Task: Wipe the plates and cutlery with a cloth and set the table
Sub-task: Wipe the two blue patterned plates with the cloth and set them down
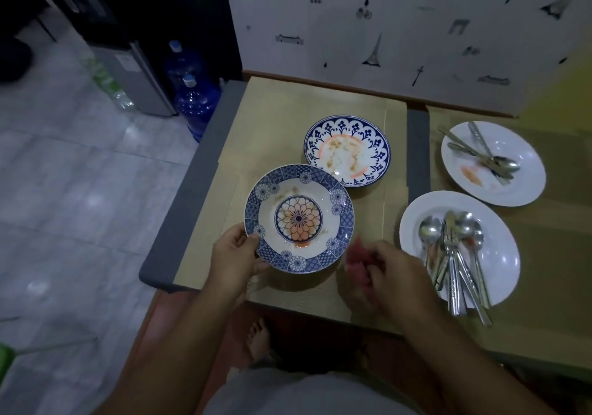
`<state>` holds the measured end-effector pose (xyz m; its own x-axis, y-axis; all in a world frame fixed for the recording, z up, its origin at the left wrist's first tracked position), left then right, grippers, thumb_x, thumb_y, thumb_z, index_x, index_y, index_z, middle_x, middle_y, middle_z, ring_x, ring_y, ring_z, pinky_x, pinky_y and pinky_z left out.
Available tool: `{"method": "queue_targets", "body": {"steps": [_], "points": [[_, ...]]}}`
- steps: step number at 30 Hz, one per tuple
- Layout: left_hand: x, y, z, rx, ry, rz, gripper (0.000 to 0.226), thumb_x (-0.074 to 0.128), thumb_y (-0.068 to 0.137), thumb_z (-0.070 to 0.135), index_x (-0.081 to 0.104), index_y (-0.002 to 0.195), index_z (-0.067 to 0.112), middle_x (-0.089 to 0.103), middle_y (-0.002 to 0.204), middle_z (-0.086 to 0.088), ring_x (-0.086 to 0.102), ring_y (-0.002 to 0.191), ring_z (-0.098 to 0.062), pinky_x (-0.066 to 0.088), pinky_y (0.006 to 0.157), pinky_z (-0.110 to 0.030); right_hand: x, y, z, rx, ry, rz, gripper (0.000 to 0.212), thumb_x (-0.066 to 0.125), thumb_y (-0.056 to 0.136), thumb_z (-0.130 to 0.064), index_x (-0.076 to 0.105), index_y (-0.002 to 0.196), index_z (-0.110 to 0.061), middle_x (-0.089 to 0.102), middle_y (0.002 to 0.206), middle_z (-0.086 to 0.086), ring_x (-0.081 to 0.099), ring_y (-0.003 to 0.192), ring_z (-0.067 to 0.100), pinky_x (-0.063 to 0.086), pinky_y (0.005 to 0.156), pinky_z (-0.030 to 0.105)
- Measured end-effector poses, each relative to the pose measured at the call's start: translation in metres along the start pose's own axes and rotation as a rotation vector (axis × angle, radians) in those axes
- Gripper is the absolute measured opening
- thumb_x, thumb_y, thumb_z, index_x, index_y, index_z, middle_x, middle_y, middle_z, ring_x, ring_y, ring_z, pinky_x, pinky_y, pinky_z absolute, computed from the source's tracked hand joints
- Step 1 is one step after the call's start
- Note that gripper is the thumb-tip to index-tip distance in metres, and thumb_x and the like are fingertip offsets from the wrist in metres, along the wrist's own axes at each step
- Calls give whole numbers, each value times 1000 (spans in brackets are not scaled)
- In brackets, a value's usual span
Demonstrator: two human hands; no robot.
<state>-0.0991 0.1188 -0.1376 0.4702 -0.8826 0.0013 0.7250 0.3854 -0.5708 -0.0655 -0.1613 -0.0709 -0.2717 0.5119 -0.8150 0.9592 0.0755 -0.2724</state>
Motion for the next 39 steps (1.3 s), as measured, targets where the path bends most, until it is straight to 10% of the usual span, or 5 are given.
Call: {"method": "queue_targets", "body": {"steps": [7, 18, 26, 39], "points": [[16, -10, 8, 21, 37, -7, 19, 54, 101, 11, 68, 114, 14, 76, 102, -9, 76, 86, -24, 63, 70, -45, -56, 6, -105, -352, 163, 79, 27, 63, 91, -12, 72, 109, -29, 71, 92, -9, 64, 83, 10, 52, 70, 29], [30, -26, 20, 51, 39, -65, 21, 53, 99, 4, 71, 104, 12, 77, 95, -12, 76, 83, -27, 63, 65, -41, 28, 24, -94, -503, -454, -308, 64, 61, 94, -20, 37, 149, -42, 24, 162, -2, 31, 141, 31, 42, 108, 47], [42, -36, 34, 110, 93, -146, 20, 52, 101, 8, 71, 104, 12, 76, 91, -10, 76, 76, -24, 59, 55, -33, 43, 29, -105, -901, -619, -253, 96, 85, 75, -20, 32, 155, -30, 24, 165, 4, 22, 150, 32, 48, 102, 52], [47, -39, 47, 156, 88, -151, 18, 54, 101, 9, 70, 107, 15, 75, 98, -8, 75, 82, -20, 60, 57, -33, 1, 68, -110, -631, -447, 50, 29, 71, 85, -16, 68, 111, -5, 60, 122, 10, 51, 117, 30, 53, 85, 44]]}}
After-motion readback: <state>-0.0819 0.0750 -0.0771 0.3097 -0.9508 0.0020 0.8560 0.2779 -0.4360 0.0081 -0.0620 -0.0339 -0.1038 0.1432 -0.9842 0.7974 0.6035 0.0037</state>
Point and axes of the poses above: each hand's wrist, its own y-axis towards the middle knuckle, its own x-axis out of the palm, z = x × y, the point moved 9 cm from there along y, towards the middle knuckle
